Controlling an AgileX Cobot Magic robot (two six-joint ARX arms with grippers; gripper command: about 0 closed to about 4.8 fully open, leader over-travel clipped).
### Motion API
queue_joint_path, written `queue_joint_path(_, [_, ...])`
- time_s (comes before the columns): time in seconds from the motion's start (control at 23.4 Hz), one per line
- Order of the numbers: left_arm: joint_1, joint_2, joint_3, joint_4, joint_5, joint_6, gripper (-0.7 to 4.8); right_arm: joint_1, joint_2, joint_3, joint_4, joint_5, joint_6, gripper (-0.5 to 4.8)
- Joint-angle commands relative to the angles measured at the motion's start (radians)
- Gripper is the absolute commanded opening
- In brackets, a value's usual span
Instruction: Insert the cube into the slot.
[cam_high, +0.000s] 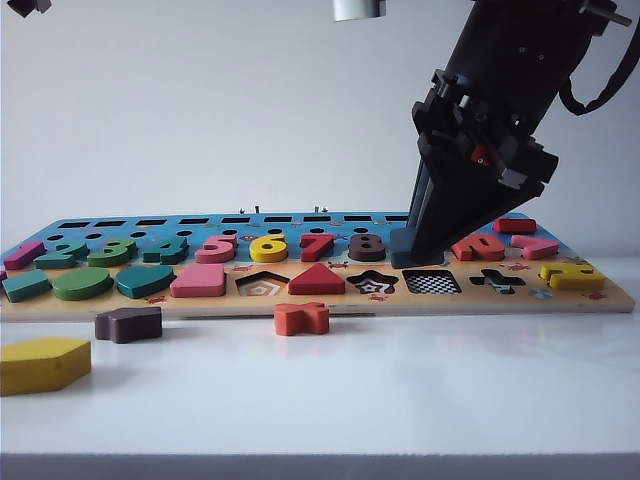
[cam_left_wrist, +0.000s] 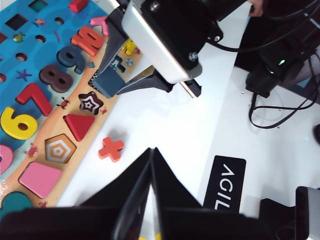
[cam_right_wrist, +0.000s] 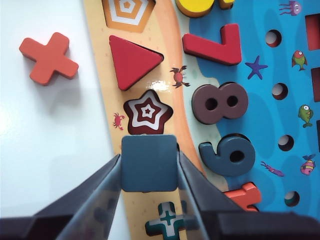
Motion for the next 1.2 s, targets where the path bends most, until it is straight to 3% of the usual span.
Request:
queue_joint_path(0.04, [0.000, -0.003, 0.005, 0.013, 0.022, 0.003, 0.17, -0.002, -0.001, 0.005, -0.005, 0.014, -0.055, -0.06])
queue_joint_path(0.39, [0.000, -0.003, 0.005, 0.012, 0.013, -0.003, 0.17, -0.035, -0.001, 0.005, -0.013, 0.000, -0.091, -0.06])
queue_joint_path(0.9, [0.000, -0.003, 0.005, 0.012, 0.013, -0.003, 0.17, -0.089, 0.007, 0.002, 0.029, -0.164, -0.167, -0.08])
queue_joint_path(1.2, [0.000, -0.003, 0.005, 0.013, 0.013, -0.003, 0.17, -0.111, 0.027, 0.001, 0.026, -0.172, -0.186, -0.08])
